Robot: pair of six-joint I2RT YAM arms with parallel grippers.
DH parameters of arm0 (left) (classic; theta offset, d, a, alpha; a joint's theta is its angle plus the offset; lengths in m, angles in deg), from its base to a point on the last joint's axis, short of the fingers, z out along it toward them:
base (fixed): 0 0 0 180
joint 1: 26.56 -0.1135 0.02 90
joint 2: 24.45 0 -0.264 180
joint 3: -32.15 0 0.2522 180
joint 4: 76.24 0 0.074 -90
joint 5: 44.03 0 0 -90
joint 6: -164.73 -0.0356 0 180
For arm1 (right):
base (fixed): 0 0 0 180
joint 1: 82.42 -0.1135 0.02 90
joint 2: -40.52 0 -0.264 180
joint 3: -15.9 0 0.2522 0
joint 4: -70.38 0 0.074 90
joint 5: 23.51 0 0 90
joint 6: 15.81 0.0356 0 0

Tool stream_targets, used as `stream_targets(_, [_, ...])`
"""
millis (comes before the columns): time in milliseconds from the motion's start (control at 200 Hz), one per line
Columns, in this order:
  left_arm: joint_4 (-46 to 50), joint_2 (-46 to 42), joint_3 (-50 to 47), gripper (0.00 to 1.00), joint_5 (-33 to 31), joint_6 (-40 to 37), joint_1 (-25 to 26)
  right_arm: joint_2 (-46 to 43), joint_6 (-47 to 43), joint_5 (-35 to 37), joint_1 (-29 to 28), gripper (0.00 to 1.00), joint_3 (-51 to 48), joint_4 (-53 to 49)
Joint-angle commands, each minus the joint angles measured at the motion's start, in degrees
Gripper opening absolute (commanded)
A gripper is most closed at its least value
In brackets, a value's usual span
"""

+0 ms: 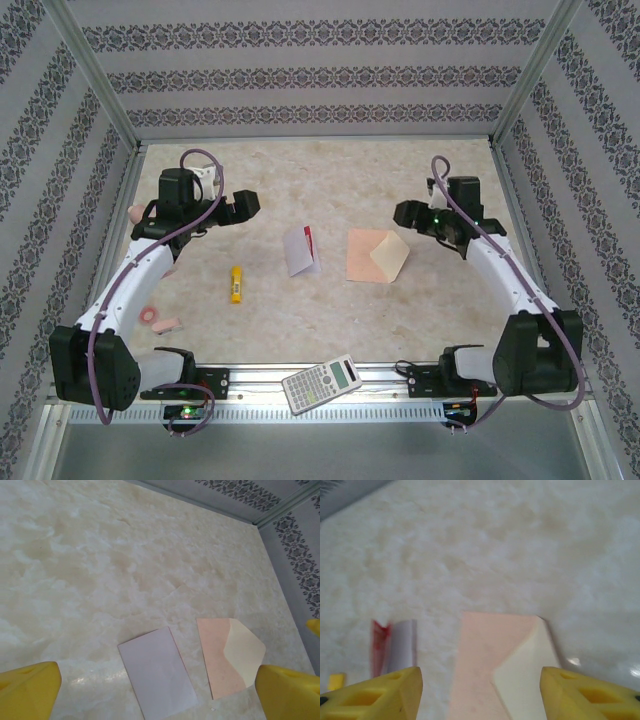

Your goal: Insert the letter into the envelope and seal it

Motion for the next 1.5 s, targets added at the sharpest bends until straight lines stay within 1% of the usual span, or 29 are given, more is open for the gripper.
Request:
stream_targets(0, [1.9, -2.2, -1.5, 1.0, -2.2, 0.3, -0.5, 1.0, 5.2, 1.8, -5.9, 0.68, 3.1, -1.5])
stream_targets(150, [1.8, -3.1, -2.1, 1.0, -3.5, 0.5, -0.5, 6.2, 12.3, 5.1, -15.6, 0.7, 5.8, 0.9])
stream_targets(265, [1.6, -3.5, -2.2, 1.0, -4.6, 0.5, -0.5, 11.6, 15.5, 7.6, -22.0, 0.71, 7.9, 2.7])
stream_targets(370, [1.7, -3.7, -2.4, 1.0, -5.1, 0.8, -0.5, 16.9, 17.4, 9.1, -26.0, 0.72, 10.3, 3.1])
stream_targets(510, [1.6, -4.7, -3.1, 1.0, -6.0, 1.0, -0.6, 23.6, 19.5, 8.1, -29.4, 0.73, 13.6, 4.0])
stream_targets(640, [2.0, -5.6, -3.4, 1.0, -6.3, 0.6, -1.0, 28.4, 20.4, 8.3, -31.5, 0.73, 17.2, 3.1])
stream_targets(789, [2.2, -6.2, -3.9, 1.0, -5.9, 0.0, -1.6, 32.1, 21.1, 7.8, -32.4, 0.74, 20.2, 1.9])
stream_targets(1194, [1.6, -6.5, -5.3, 1.0, -4.2, -0.3, -3.4, 36.1, 22.8, 7.3, -34.1, 0.74, 20.9, 0.1])
stream_targets(1334, [1.4, -6.4, -5.5, 1.0, -3.8, -0.2, -3.8, 36.9, 22.8, 6.4, -34.8, 0.71, 21.4, 0.6])
stream_targets(1494, [1.1, -6.6, -5.9, 1.0, -3.5, 0.1, -4.0, 37.9, 23.1, 5.8, -35.3, 0.63, 22.1, 0.7])
